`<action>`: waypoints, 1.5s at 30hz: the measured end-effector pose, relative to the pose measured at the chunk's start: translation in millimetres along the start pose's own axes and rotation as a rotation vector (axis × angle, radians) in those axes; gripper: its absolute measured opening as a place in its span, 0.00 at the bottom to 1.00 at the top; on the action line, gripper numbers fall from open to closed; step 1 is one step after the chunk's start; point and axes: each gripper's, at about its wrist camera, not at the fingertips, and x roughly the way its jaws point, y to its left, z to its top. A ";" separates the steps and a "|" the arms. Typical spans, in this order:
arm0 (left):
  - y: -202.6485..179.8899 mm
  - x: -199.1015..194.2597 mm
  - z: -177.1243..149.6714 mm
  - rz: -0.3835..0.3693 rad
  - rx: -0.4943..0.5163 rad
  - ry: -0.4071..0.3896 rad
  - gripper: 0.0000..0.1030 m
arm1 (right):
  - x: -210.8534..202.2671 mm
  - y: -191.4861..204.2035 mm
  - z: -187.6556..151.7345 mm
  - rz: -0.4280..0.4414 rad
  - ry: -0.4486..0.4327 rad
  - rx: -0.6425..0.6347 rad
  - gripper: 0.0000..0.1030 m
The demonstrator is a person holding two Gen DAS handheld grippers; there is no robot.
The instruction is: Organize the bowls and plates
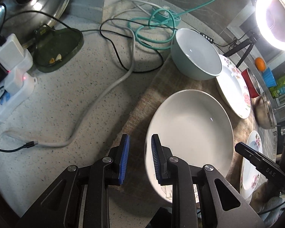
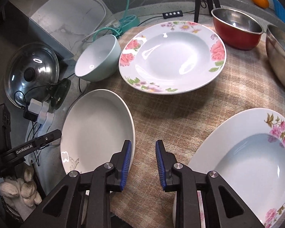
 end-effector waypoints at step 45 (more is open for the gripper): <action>-36.2 -6.4 -1.5 -0.071 0.087 -0.009 0.06 | -14.2 -7.3 0.7 0.041 0.000 0.064 0.04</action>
